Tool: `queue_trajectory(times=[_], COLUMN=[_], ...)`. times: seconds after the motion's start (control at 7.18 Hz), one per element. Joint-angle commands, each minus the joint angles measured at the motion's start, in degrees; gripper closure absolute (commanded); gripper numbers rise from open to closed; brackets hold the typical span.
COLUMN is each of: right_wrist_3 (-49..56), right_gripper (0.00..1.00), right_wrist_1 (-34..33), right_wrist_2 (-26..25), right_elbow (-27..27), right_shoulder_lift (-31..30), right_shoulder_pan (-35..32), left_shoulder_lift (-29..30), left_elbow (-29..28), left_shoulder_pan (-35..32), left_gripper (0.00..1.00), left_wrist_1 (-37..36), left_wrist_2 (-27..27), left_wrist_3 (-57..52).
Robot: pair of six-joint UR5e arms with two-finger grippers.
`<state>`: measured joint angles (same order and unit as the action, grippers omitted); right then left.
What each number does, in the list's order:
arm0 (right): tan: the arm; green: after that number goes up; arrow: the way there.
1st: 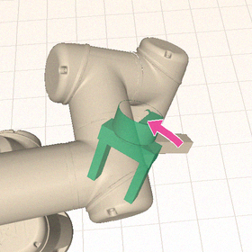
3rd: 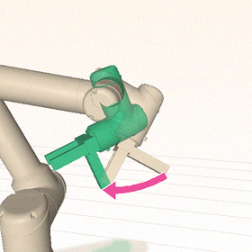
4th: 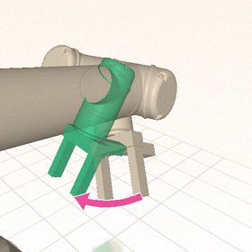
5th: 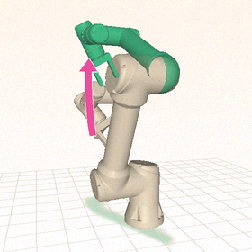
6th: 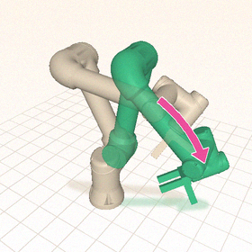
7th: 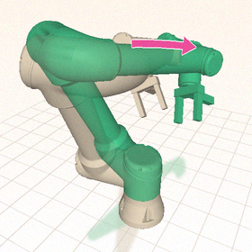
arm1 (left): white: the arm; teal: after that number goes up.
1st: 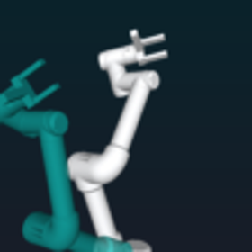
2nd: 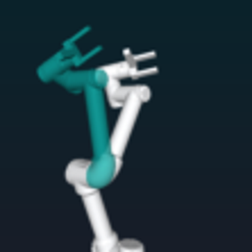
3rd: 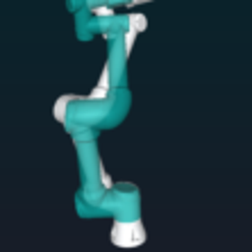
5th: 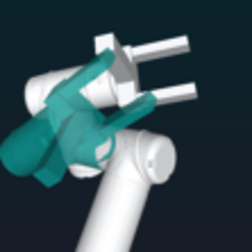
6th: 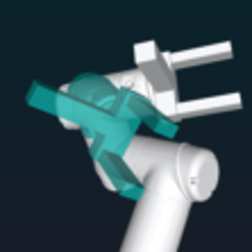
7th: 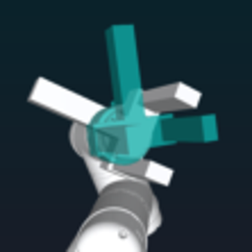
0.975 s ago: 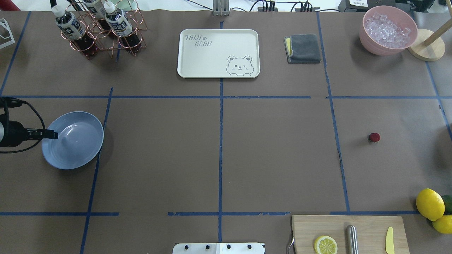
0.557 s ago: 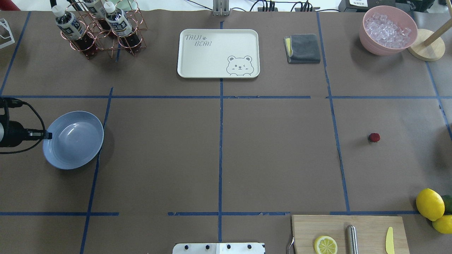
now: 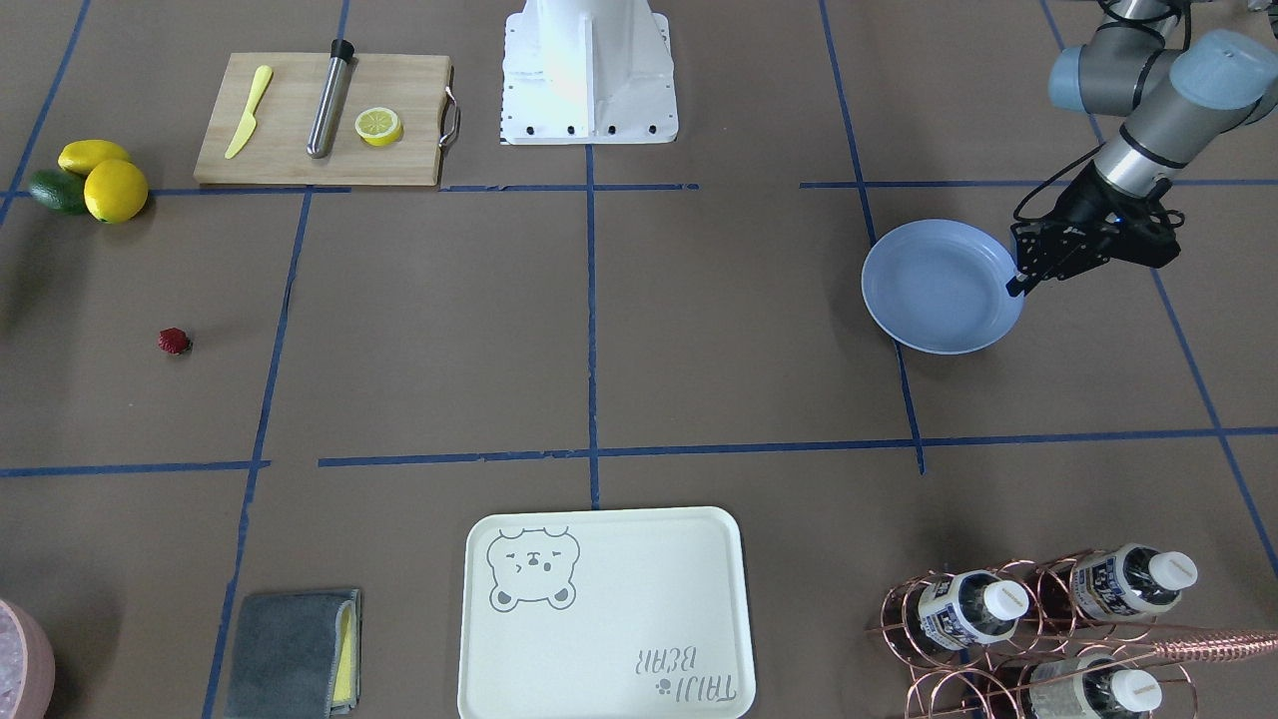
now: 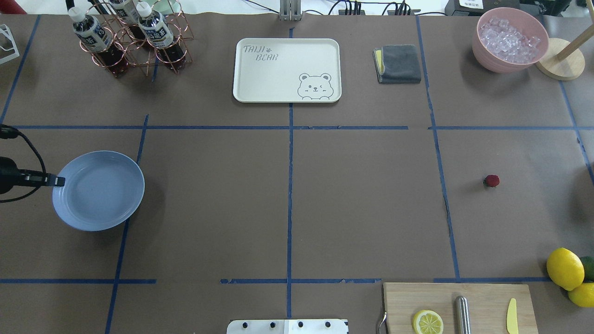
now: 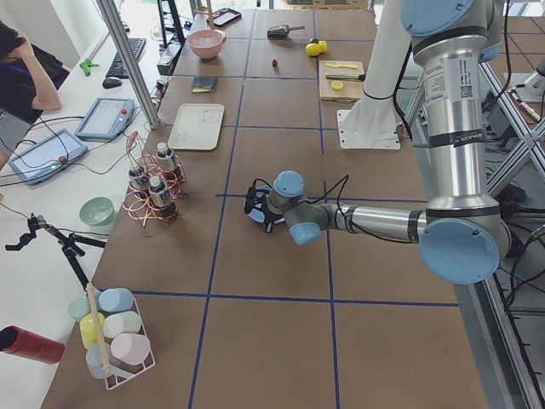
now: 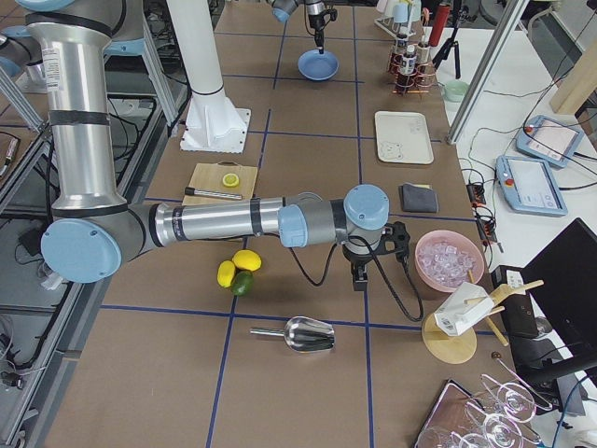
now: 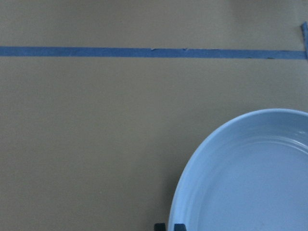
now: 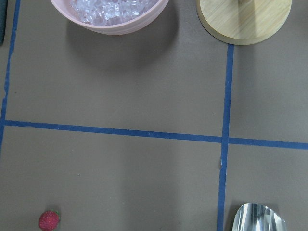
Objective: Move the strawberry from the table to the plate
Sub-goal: 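Slide the light blue plate with the left gripper toward the table center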
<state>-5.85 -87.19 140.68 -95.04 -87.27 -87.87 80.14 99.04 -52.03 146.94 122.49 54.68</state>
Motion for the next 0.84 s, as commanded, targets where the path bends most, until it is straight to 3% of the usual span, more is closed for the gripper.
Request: queue_trajectory(times=[0.0, 0.14, 0.42, 0.7], right_wrist_3=[-1.08, -2.92, -5.74, -6.89], right_gripper=[0.00, 0.00, 0.00, 0.00], right_wrist_1=[0.09, 0.17, 0.18, 0.18], right_wrist_2=[-0.06, -0.15, -0.15, -0.23], right_elbow=[-0.06, -0.76, -1.99, -2.52], right_shoulder_lift=[0.08, 0.08, 0.08, 0.08], right_shoulder_pan=[0.33, 1.12, 2.79, 3.58], left_shoulder_lift=[4.73, 11.55, 20.45, 33.88], left_elbow=[1.07, -0.24, -0.33, -0.42], left_shoulder_pan=[-5.10, -3.97, 10.73, 16.57], left_gripper=[1.00, 1.00, 1.00, 1.00], left_wrist_1=[-0.95, -1.91, -5.06, -23.89], left_wrist_2=[8.01, 7.42, -2.47, -11.44], left_wrist_3=[3.30, 13.95, 29.90, 32.50])
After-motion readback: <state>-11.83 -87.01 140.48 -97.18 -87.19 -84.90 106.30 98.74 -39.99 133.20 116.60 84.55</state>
